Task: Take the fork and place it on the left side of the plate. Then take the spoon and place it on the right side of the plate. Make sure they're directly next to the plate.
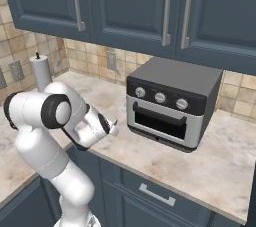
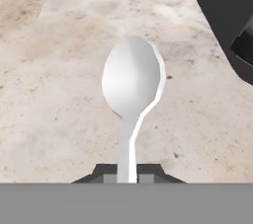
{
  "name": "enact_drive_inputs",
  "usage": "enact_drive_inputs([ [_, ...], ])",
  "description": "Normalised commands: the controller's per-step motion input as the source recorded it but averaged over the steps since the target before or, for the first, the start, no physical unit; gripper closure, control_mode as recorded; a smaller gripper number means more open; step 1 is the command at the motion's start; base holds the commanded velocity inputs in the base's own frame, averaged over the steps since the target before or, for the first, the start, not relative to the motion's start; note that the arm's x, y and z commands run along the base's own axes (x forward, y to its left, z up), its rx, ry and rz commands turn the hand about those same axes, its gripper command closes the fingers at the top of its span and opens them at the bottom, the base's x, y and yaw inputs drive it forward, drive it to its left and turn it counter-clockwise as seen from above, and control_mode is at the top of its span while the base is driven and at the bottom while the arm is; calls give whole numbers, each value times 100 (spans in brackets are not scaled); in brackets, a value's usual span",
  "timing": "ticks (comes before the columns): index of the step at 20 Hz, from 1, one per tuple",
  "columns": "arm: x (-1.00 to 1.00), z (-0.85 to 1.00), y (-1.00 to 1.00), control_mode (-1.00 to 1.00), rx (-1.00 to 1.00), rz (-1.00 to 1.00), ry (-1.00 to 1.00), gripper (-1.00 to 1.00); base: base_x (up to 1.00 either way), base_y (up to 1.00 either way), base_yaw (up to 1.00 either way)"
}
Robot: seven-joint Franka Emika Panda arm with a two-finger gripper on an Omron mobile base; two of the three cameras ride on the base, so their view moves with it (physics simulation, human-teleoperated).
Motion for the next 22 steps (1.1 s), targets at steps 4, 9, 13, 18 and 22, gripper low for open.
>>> enact_drive_inputs([
  [4, -5, 5, 43, -100, 0, 1, -10, 100, 0, 0, 0],
  [9, -16, 44, 29, -100, 0, 2, -17, 100, 0, 0, 0],
  [13, -28, 71, 16, -100, 0, 0, -18, 100, 0, 0, 0],
  [18, -20, 99, 0, -100, 10, 0, -8, 100, 0, 0, 0],
  [22, -14, 100, 0, -100, 15, 1, -1, 100, 0, 0, 0],
])
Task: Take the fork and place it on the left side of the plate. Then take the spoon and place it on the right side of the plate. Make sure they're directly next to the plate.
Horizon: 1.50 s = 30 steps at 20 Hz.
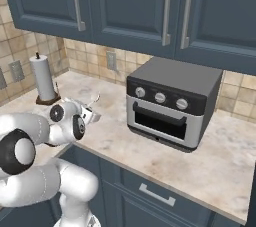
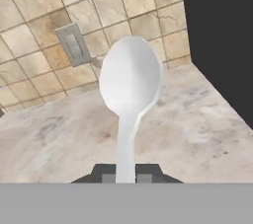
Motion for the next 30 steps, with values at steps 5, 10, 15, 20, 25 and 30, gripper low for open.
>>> enact_drive_inputs([
  [5, -21, 100, 3, -100, 16, 0, 0, 100, 0, 0, 0],
  [10, -24, 89, 7, -100, 14, 1, 10, 100, 0, 0, 0],
  [15, -35, 62, 11, -100, 8, 4, 17, 100, 0, 0, 0],
  [20, -64, 17, 10, -100, 1, 9, 6, 100, 0, 0, 0],
  [25, -89, 7, 0, -100, 0, 15, -5, 100, 0, 0, 0],
  [30, -96, 19, 0, -100, 0, 18, -12, 100, 0, 0, 0],
])
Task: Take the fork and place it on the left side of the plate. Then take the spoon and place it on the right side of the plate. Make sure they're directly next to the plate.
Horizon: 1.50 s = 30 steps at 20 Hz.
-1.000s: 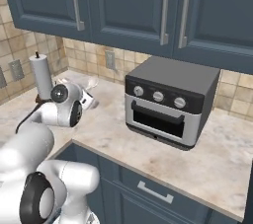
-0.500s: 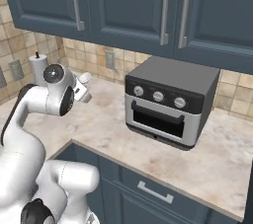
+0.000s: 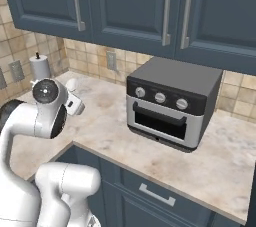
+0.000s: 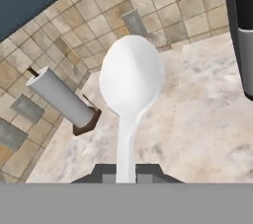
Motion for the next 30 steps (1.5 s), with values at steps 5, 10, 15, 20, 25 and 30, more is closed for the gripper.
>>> enact_drive_inputs([
  [5, -94, 34, 0, -100, -1, 19, -10, 100, 0, 0, 0],
  [10, -54, 39, 0, -100, -5, 8, -13, 100, 0, 0, 0],
  [15, -48, 41, 0, -100, -5, 5, -11, 100, 0, 0, 0],
  [20, -24, 7, 1, 100, -2, 1, -2, 100, 0, 9, 0],
  [25, 0, 0, 0, 100, 0, 0, 0, 100, -19, 7, 0],
  [30, 0, 0, 0, 100, 0, 0, 0, 100, -92, 0, 3],
])
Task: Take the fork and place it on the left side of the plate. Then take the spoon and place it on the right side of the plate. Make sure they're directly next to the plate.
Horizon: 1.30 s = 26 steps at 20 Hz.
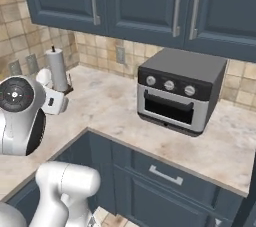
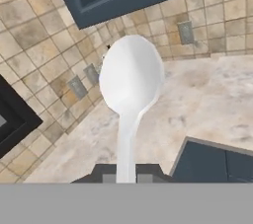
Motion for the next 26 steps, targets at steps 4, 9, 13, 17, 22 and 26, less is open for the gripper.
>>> enact_drive_inputs([
  [4, 0, 0, 0, 100, 0, 0, 0, 100, -100, -15, 7],
  [9, 0, 0, 0, 100, 0, 0, 0, 100, -100, -39, 9],
  [13, 0, 0, 0, 100, 0, 0, 0, 100, -96, -81, 7],
  [17, 0, 0, 0, 100, 0, 0, 0, 100, -100, -89, 8],
  [22, 0, 0, 0, 100, 0, 0, 0, 100, -100, -73, 13],
  [26, 0, 0, 0, 100, 0, 0, 0, 100, -100, -61, 19],
])
